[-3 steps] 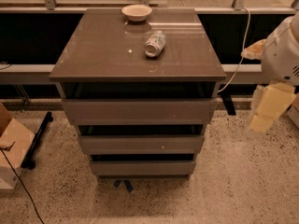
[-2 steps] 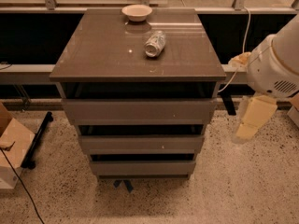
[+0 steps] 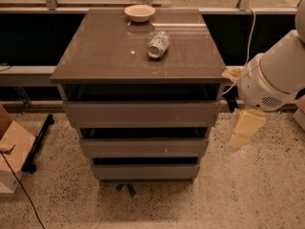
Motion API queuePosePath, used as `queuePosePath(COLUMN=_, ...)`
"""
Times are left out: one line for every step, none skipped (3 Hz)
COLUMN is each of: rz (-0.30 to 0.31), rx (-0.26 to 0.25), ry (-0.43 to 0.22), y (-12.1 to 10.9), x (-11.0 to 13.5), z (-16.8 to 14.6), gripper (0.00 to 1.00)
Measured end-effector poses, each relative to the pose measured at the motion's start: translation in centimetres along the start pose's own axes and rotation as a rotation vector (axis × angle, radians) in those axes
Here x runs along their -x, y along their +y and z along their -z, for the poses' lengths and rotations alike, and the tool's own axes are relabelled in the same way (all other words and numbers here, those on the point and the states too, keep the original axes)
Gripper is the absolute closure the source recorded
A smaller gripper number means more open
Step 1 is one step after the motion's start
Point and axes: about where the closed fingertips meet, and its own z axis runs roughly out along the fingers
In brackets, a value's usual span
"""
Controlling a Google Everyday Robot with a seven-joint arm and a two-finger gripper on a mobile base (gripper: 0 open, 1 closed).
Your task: Open middle drawer
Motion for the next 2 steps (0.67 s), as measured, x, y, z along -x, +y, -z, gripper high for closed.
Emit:
queuePosePath(rz=0.008, rx=0.01, ry=0.054, y=0.8, x=-1.0, z=-5.6, gripper=0.0)
queuePosePath(rz=0.008, rx=0.017, ry=0.062, y=1.3, x=-1.8, z=-10.1, gripper=0.0)
